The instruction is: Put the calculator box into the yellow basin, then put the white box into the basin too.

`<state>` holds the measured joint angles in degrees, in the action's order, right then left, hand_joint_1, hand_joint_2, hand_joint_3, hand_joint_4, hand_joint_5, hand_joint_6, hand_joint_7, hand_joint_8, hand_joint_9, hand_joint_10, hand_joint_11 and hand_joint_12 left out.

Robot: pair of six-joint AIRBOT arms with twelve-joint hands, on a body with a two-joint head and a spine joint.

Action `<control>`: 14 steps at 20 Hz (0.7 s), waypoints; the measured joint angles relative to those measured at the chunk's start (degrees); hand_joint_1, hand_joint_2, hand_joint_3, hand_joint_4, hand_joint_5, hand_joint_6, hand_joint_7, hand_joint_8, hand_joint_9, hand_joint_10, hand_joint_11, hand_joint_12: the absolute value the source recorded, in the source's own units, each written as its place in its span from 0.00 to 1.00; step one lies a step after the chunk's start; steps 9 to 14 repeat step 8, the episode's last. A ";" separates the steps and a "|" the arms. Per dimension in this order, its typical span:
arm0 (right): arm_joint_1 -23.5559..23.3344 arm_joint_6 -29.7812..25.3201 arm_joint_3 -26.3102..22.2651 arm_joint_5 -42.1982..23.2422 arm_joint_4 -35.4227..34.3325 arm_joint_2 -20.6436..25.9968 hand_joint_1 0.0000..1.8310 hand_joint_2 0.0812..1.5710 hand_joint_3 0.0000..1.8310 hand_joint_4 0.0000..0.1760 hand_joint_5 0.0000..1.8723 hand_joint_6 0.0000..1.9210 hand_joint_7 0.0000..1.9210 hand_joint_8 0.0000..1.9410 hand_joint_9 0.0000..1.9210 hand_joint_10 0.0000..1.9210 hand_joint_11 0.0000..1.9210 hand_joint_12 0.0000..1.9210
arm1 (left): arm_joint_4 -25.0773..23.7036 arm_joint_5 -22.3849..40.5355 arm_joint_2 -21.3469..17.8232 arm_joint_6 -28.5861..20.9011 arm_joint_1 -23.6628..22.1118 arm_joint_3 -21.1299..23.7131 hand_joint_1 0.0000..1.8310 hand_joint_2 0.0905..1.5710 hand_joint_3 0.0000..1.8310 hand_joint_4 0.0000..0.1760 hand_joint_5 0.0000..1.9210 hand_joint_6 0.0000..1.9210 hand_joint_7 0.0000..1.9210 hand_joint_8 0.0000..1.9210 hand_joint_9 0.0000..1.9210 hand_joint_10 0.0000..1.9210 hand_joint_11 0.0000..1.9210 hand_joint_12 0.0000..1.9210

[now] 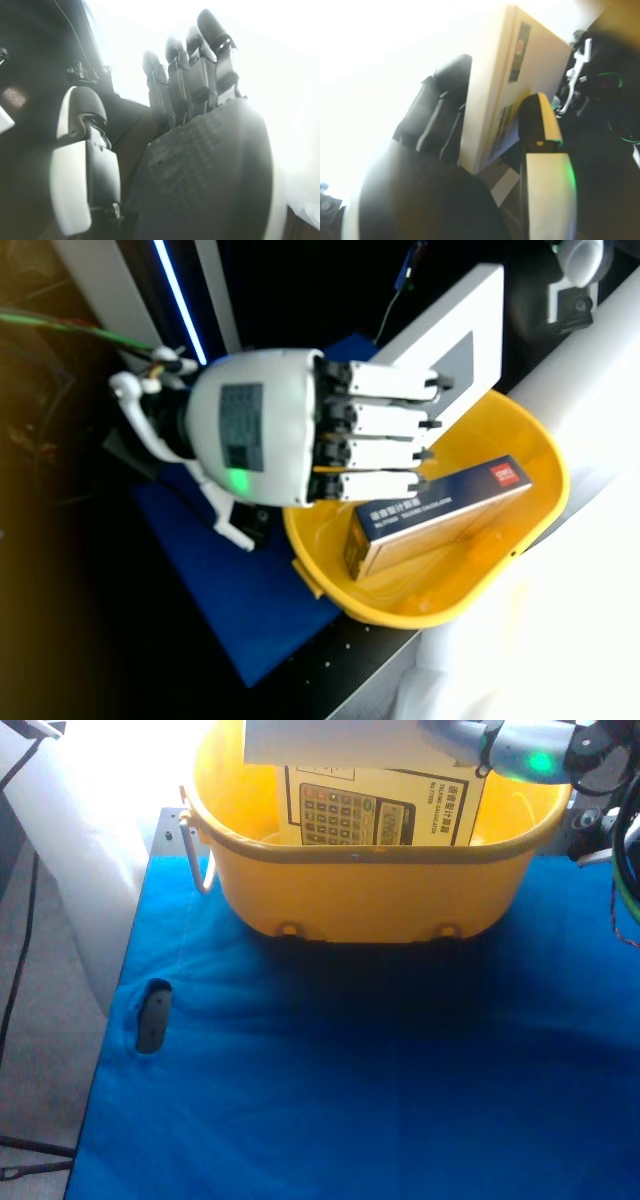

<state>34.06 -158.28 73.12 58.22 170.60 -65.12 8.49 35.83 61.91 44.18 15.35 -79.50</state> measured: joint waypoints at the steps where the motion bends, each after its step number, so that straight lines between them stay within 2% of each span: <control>1: -0.09 -0.07 0.00 0.17 0.00 0.00 0.57 0.58 0.00 0.00 0.22 0.12 0.16 0.03 0.13 0.10 0.00 0.60 | -0.04 -0.02 0.00 0.00 0.00 0.00 0.36 0.72 0.00 0.00 0.31 0.01 0.24 0.00 0.16 0.04 0.00 0.54; 3: -0.33 -0.04 0.00 0.31 0.00 0.00 0.55 0.57 0.00 0.17 0.16 0.04 0.09 0.01 0.03 0.02 0.00 0.40 | -0.07 0.00 0.00 0.00 0.11 0.00 0.36 0.72 0.00 0.00 0.32 0.01 0.24 0.00 0.17 0.04 0.00 0.58; 4: -0.33 -0.04 0.00 0.42 0.00 0.00 0.54 0.57 0.00 0.17 0.13 0.02 0.06 0.01 0.01 0.01 0.00 0.30 | -0.04 0.00 0.00 0.00 0.13 0.00 0.36 0.72 0.00 0.00 0.33 0.01 0.25 0.01 0.18 0.04 0.00 0.61; 5: -0.33 -0.04 0.00 0.48 0.00 0.00 0.55 0.56 0.00 0.21 0.12 0.01 0.05 0.01 0.00 0.00 0.00 0.17 | -0.02 0.04 0.00 -0.04 0.13 0.00 0.36 0.72 0.00 0.00 0.33 0.01 0.24 0.00 0.17 0.04 0.00 0.62; 7: -0.33 -0.04 0.00 0.48 0.00 0.00 0.52 0.57 0.00 0.21 0.10 0.00 0.02 0.00 0.00 0.00 0.00 0.02 | 0.00 0.33 0.00 -0.22 0.26 0.02 0.36 0.72 0.00 0.00 0.32 0.01 0.23 0.00 0.16 0.04 0.00 0.61; 8: -0.33 -0.04 0.00 0.48 0.00 0.02 0.52 0.57 0.00 0.18 0.09 0.00 0.02 0.00 0.00 0.00 0.00 0.00 | 0.07 0.48 0.00 -0.24 0.55 0.02 0.36 0.72 0.00 0.00 0.33 0.01 0.24 0.00 0.17 0.04 0.00 0.63; 14: -0.33 -0.04 0.00 0.48 0.00 0.02 0.52 0.57 0.00 0.18 0.09 0.00 0.02 0.00 0.00 0.00 0.00 0.00 | 0.07 0.48 0.00 -0.24 0.55 0.02 0.36 0.72 0.00 0.00 0.33 0.01 0.24 0.00 0.17 0.04 0.00 0.63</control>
